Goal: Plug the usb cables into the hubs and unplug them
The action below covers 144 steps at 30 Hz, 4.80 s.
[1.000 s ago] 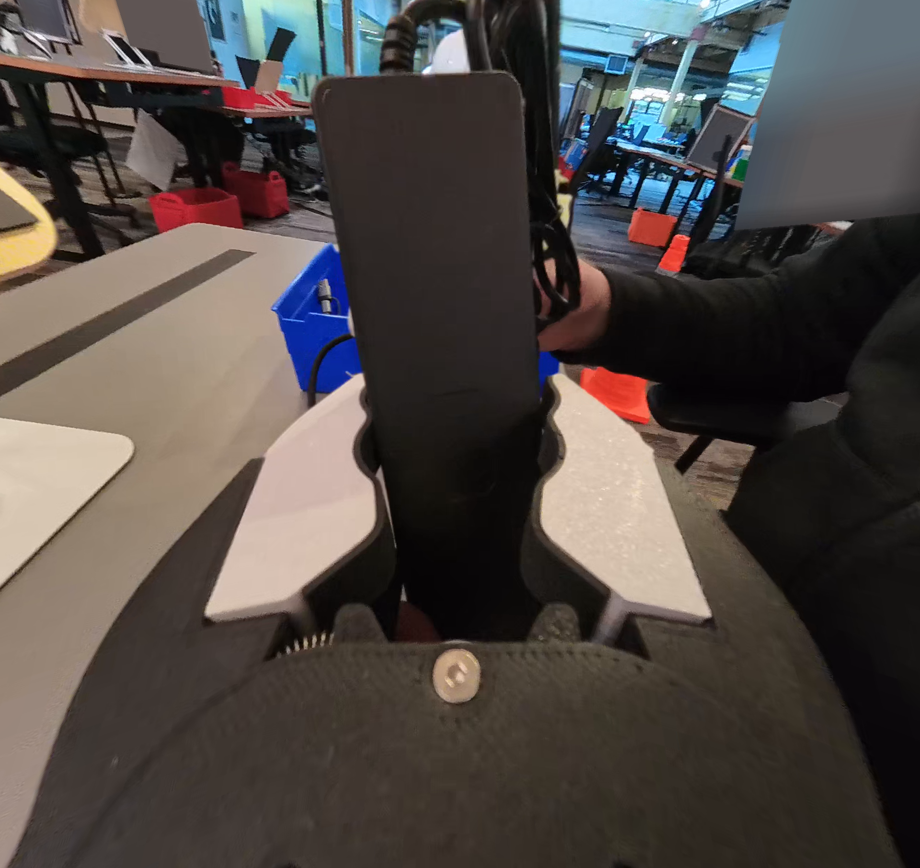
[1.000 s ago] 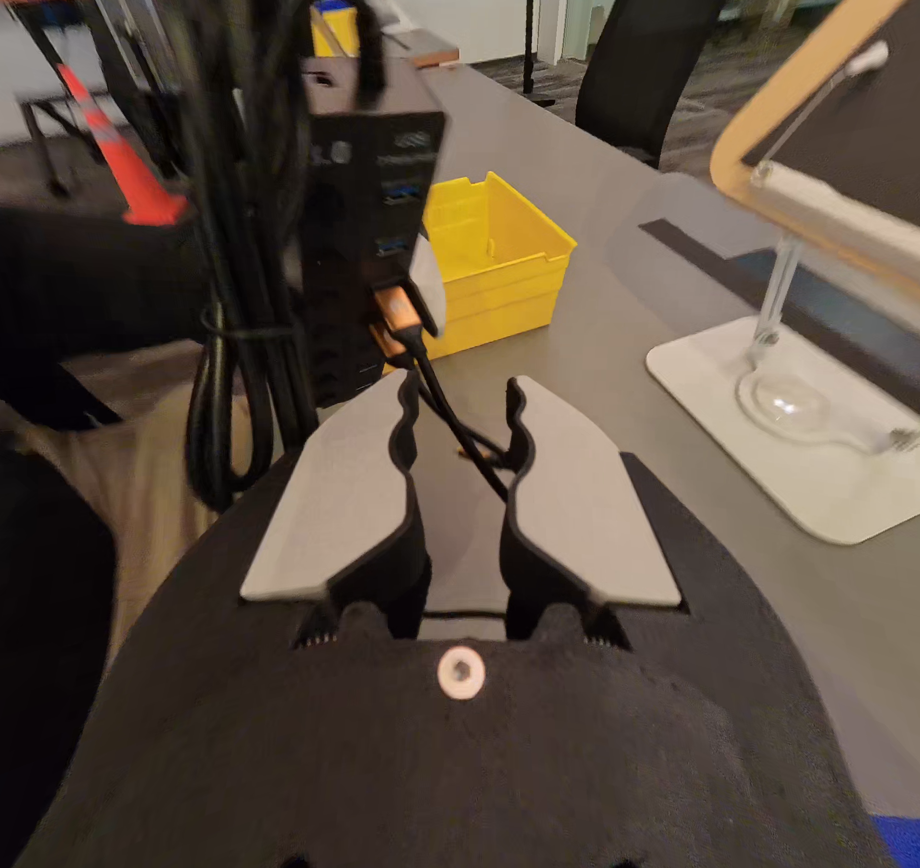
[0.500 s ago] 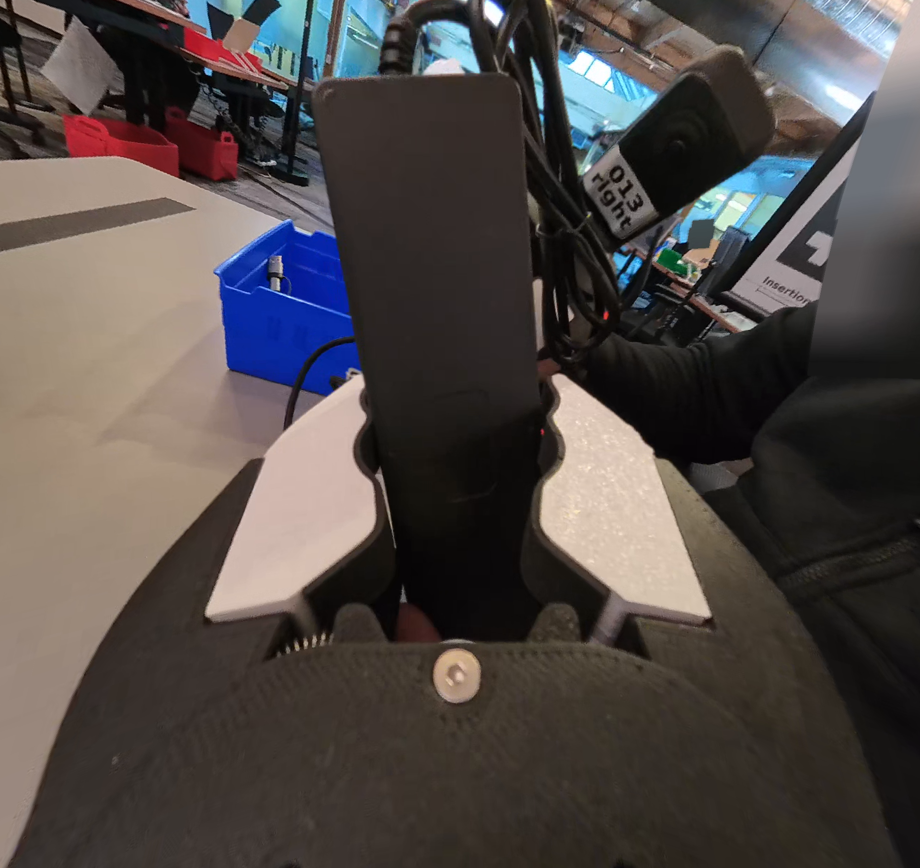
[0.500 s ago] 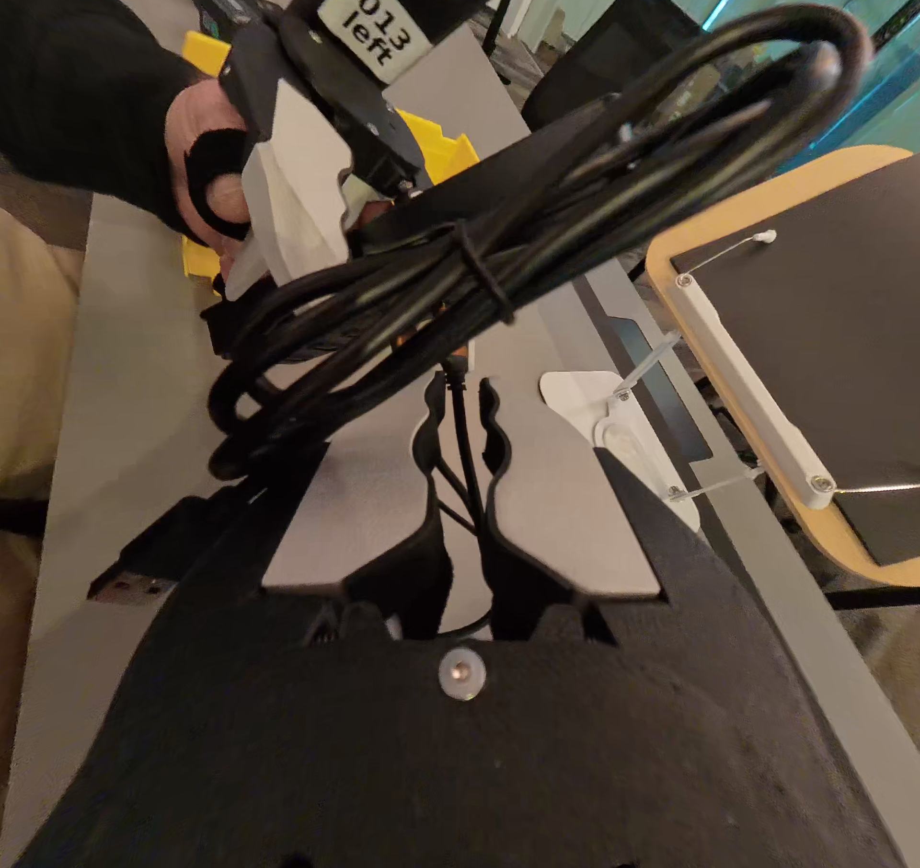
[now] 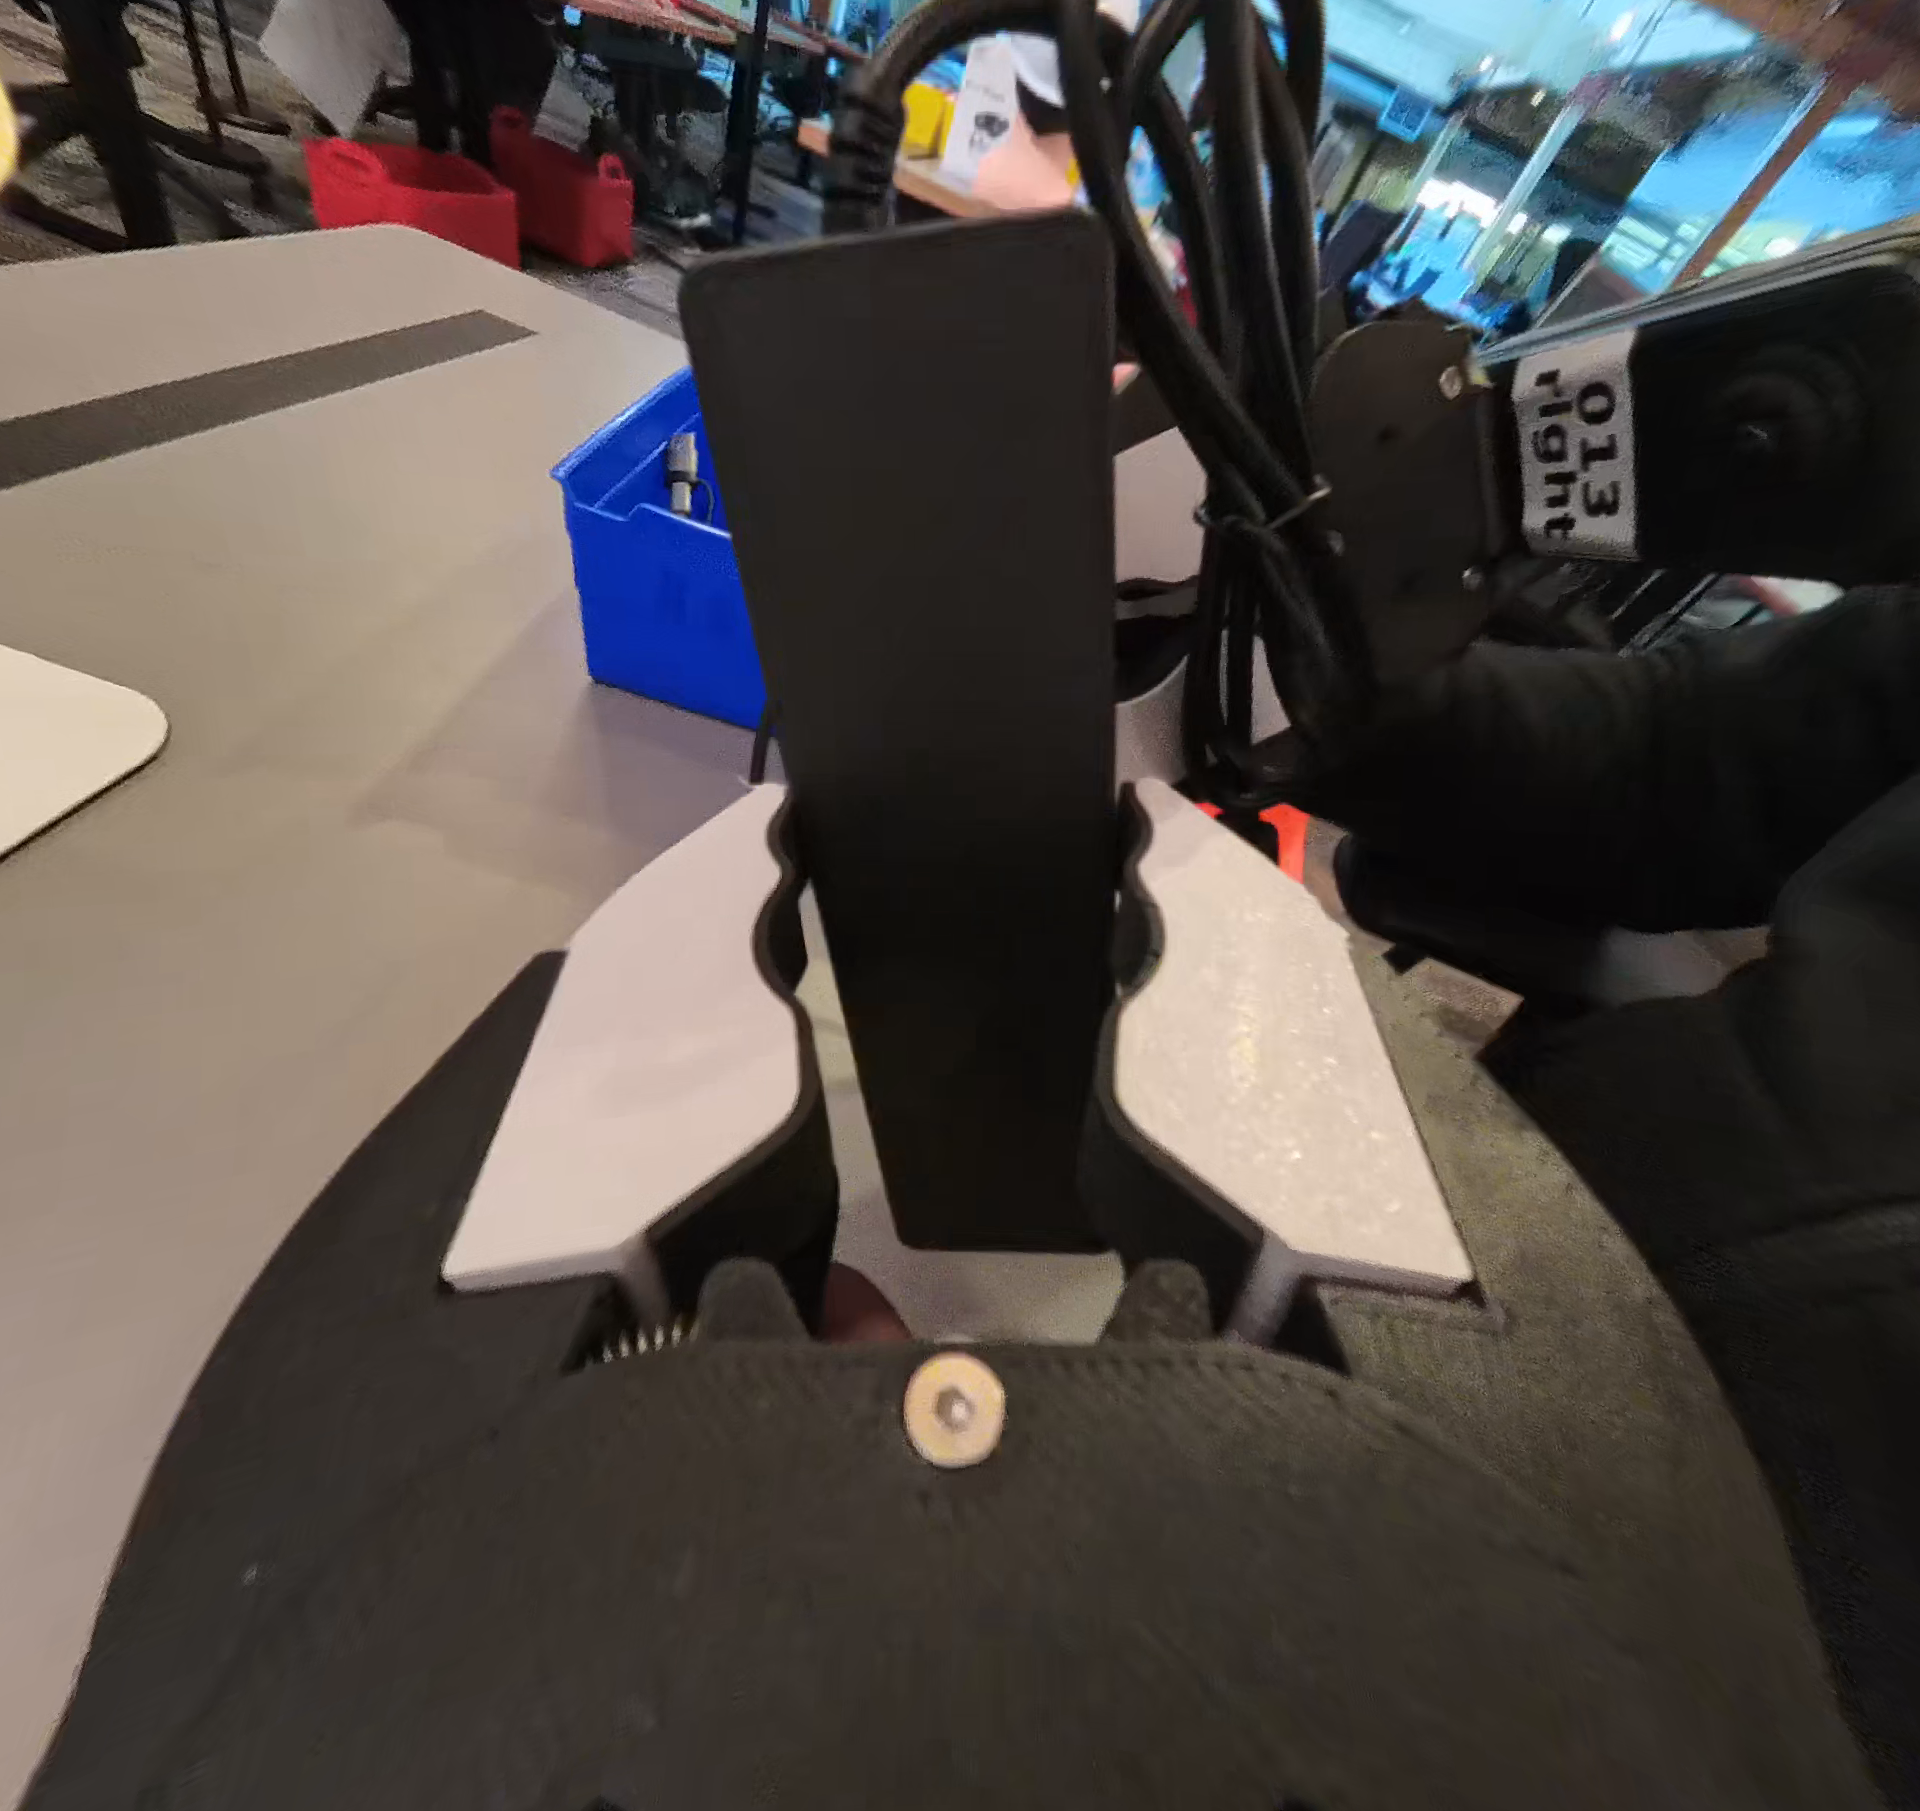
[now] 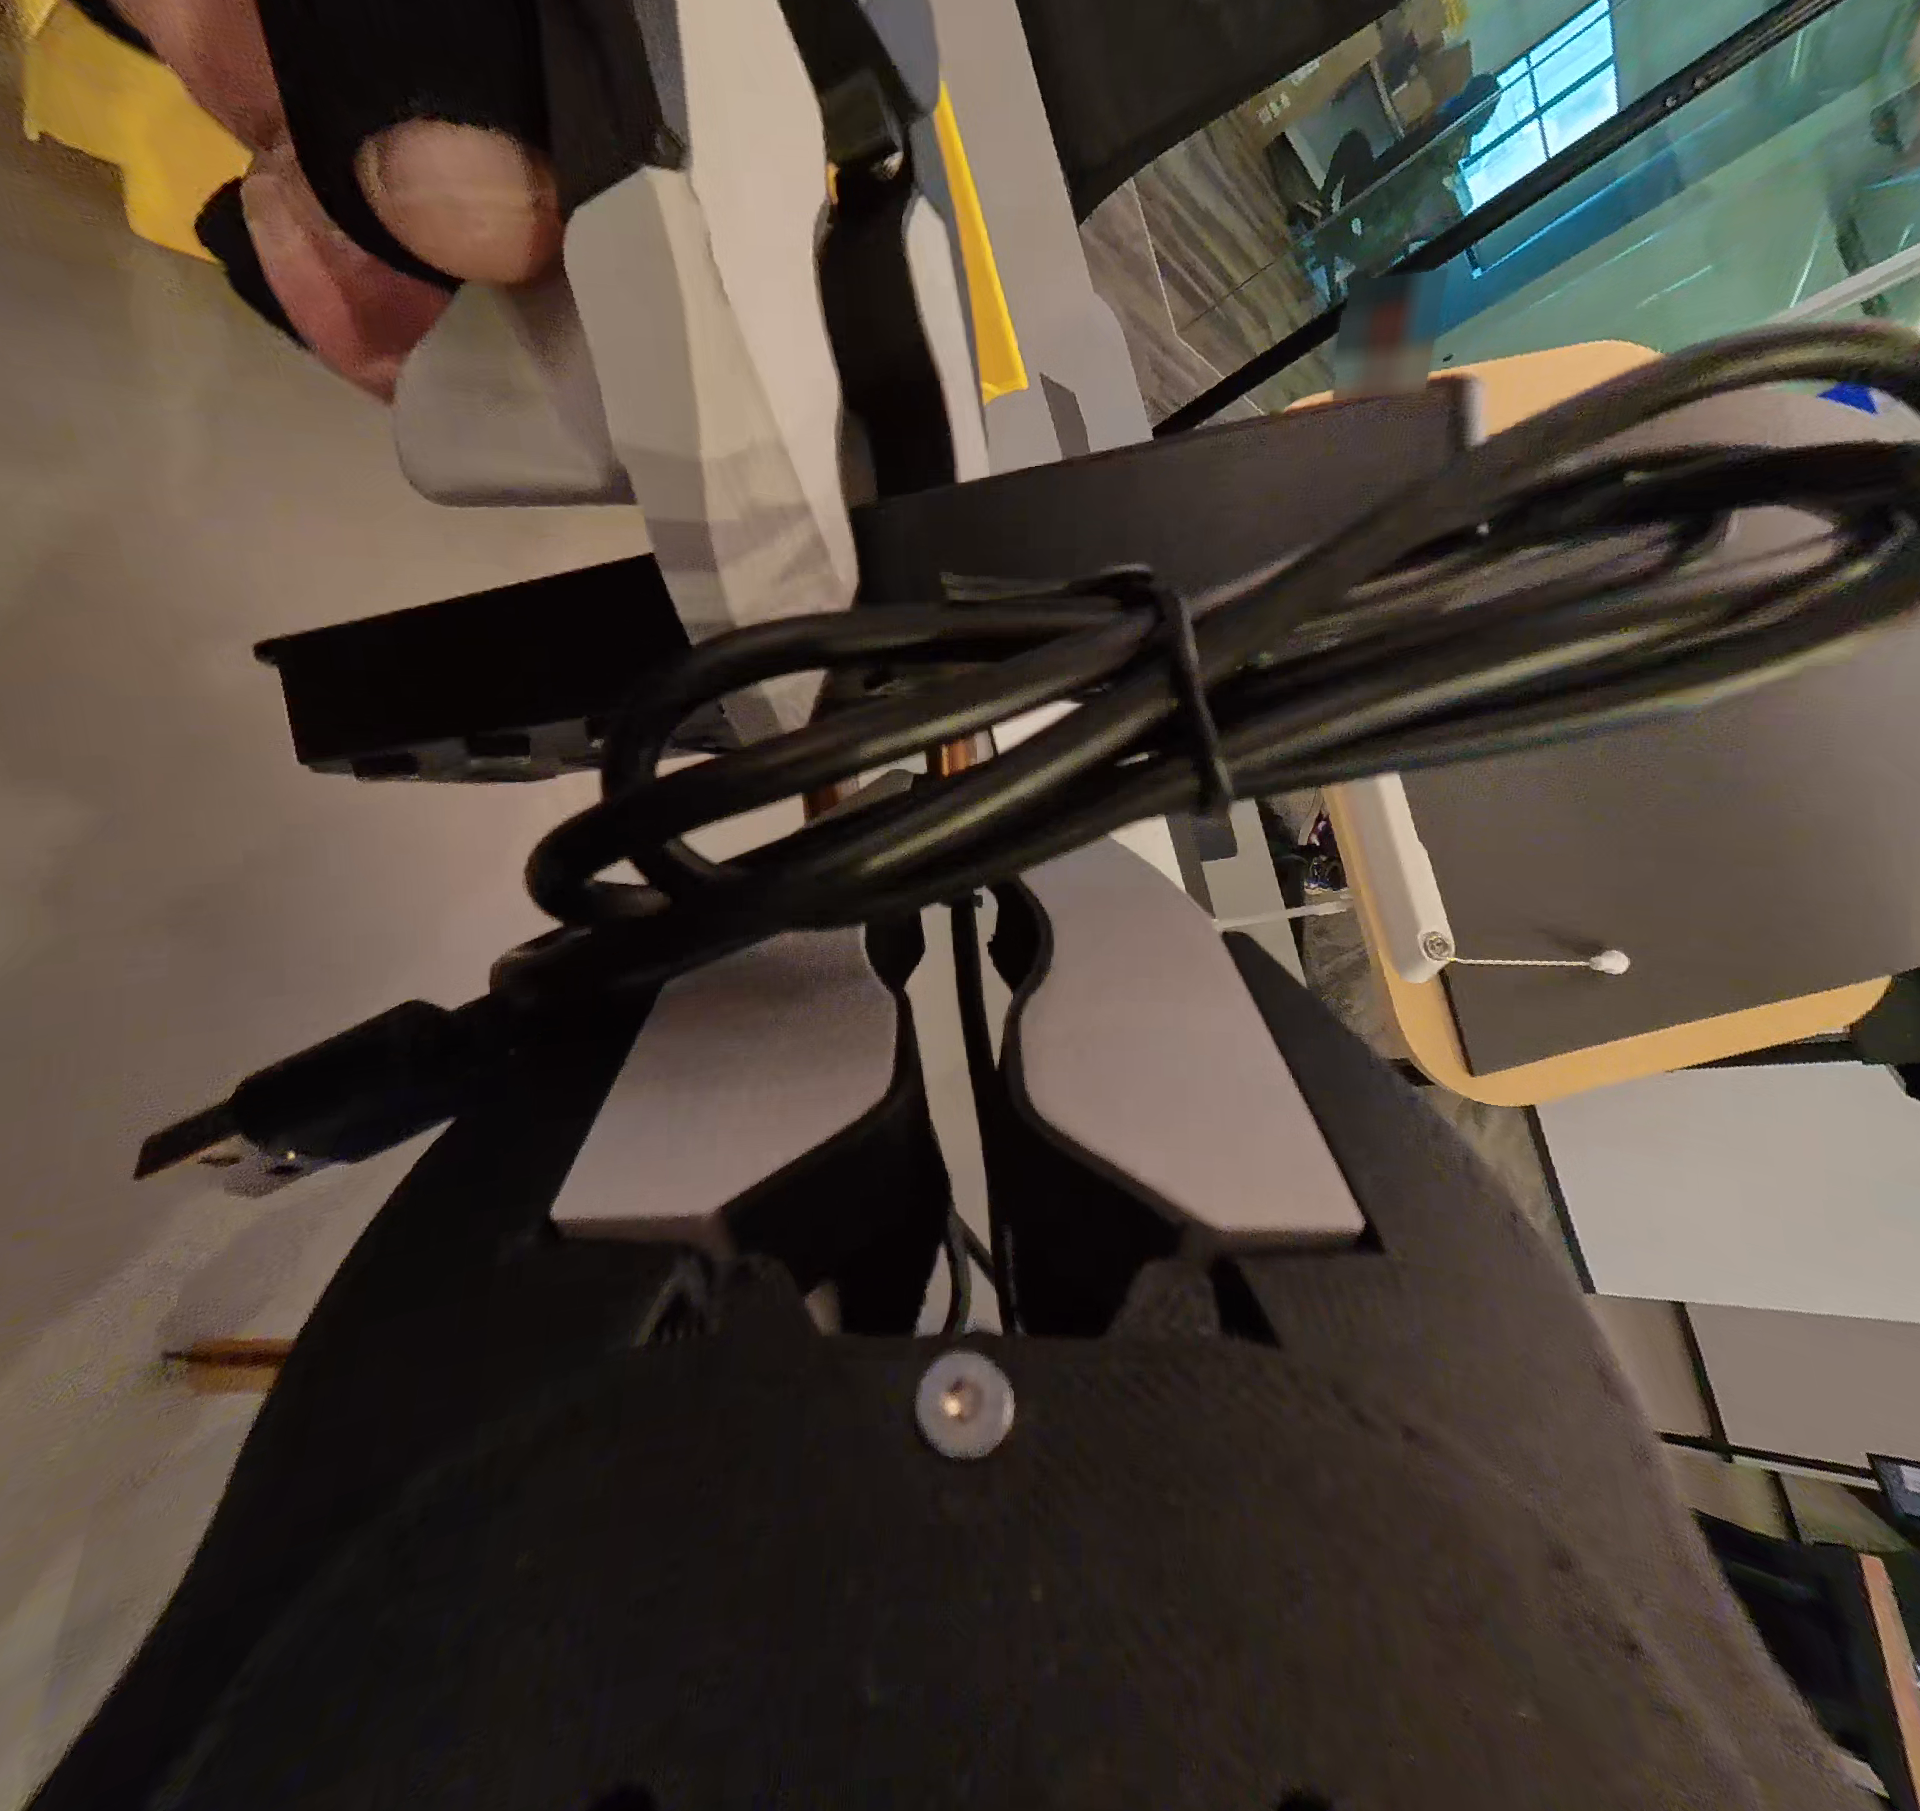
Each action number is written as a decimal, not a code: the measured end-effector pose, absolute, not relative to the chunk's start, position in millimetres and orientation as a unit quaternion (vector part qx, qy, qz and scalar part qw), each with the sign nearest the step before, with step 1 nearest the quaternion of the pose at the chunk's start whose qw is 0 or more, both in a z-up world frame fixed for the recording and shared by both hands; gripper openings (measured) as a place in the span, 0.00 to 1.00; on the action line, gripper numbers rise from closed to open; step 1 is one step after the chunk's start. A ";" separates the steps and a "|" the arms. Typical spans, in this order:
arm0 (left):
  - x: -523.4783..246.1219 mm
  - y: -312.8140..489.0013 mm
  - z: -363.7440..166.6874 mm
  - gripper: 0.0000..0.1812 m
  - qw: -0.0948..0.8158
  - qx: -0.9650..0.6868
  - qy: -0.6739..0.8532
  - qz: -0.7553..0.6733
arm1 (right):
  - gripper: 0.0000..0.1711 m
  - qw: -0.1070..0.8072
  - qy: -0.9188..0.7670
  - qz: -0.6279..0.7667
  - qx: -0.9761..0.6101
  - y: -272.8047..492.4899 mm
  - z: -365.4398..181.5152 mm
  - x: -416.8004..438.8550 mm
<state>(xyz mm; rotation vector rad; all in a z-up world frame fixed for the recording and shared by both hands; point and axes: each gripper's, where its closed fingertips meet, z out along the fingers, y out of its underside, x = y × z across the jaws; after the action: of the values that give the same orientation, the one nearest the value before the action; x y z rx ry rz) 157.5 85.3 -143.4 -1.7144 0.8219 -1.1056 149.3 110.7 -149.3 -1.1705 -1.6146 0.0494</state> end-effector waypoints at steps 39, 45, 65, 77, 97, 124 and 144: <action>169.1 62.3 -119.4 0.30 0.447 -0.642 0.333 -0.527 | 0.05 0.524 -0.711 0.018 -0.469 85.0 -131.0 163.7; 173.8 60.4 -120.2 0.30 0.447 -0.645 0.340 -0.519 | 0.07 0.507 -0.719 0.023 -0.474 80.4 -139.5 161.4; 180.3 59.8 -112.7 0.30 0.461 -0.641 0.333 -0.516 | 0.05 0.528 -0.704 -0.038 -0.474 85.0 -125.2 173.4; 128.6 89.5 -82.3 0.30 0.530 -0.630 0.288 -0.489 | 0.04 0.531 -0.673 0.018 -0.514 103.9 -100.9 207.1; 110.5 103.7 -106.2 0.30 0.523 -0.665 0.272 -0.458 | 0.04 0.504 -0.364 0.100 -0.777 182.8 -124.8 428.4; 129.7 94.1 -108.2 0.30 0.493 -0.635 0.267 -0.531 | 0.21 0.445 -0.617 0.117 -0.639 122.9 -139.4 289.3; 166.4 78.2 -107.1 0.30 0.479 -0.617 0.256 -0.570 | 0.06 0.574 -0.675 -0.050 -0.461 94.7 -140.9 153.2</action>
<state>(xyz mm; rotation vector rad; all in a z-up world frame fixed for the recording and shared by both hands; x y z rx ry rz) 166.4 78.2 -107.1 -1.5048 0.6248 -1.3912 153.2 94.7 -140.9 -1.0811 -1.5820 -0.1169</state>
